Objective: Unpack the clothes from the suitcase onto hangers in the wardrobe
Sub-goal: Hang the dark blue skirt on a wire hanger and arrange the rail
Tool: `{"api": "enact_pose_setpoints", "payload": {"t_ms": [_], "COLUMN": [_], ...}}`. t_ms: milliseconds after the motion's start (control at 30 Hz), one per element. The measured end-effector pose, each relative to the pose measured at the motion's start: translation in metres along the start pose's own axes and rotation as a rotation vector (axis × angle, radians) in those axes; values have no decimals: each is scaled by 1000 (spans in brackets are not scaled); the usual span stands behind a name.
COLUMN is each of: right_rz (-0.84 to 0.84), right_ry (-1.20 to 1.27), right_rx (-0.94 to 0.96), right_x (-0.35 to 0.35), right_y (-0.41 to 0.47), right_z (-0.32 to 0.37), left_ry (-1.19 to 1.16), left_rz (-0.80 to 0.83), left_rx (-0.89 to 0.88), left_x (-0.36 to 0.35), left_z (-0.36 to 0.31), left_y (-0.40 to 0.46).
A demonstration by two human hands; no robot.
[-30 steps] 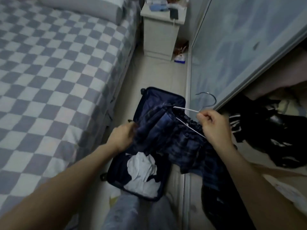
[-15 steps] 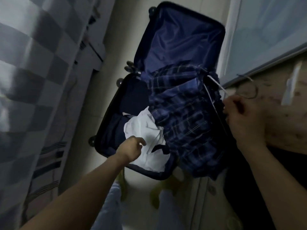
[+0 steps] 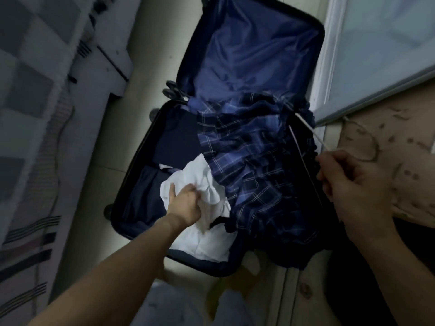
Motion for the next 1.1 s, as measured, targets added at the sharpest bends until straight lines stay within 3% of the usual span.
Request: {"api": "enact_pose_setpoints", "payload": {"t_ms": [100,200,400,533,667,800,867,1000,1100], "right_rz": [-15,-9,163,290,215,139,108,91,94], "right_ry": [37,74,243,187,77,155,194,285,334], "right_rx": [-40,-43,-1,124,187,304,342,408,451], "right_x": [9,23,66,94,123,158,176,206,220], "right_y": [-17,-42,-102,-141,-189,-231,-248,-278,-296], "right_z": [29,81,222,311,373,438,469,519,541], "left_ry": [-522,-752,-866,-825,-855,-1114,-965,-158,-15], "left_rz": [-231,-336,-372,-399,-481,-720,-875,-1004,-978], "left_rx": [53,12,-271,-452,-687,-872,-846,-781,-600], "left_x": [68,155,321,400,456,488,478,437,440], "left_z": [-12,-38,-144,-224,-284,-297,-281,-249,-245], "left_y": [-30,-76,-181,-239,-301,-358,-371,-366,-360]}}
Point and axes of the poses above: each hand's wrist, its own y-axis towards the middle knuckle, its own x-axis out of the back of the hand, z = x × y, the point moved 3 cm from there along y, towards the middle knuckle, and after that the axes turned 10 degrees about -x, right-handed, at the moved point
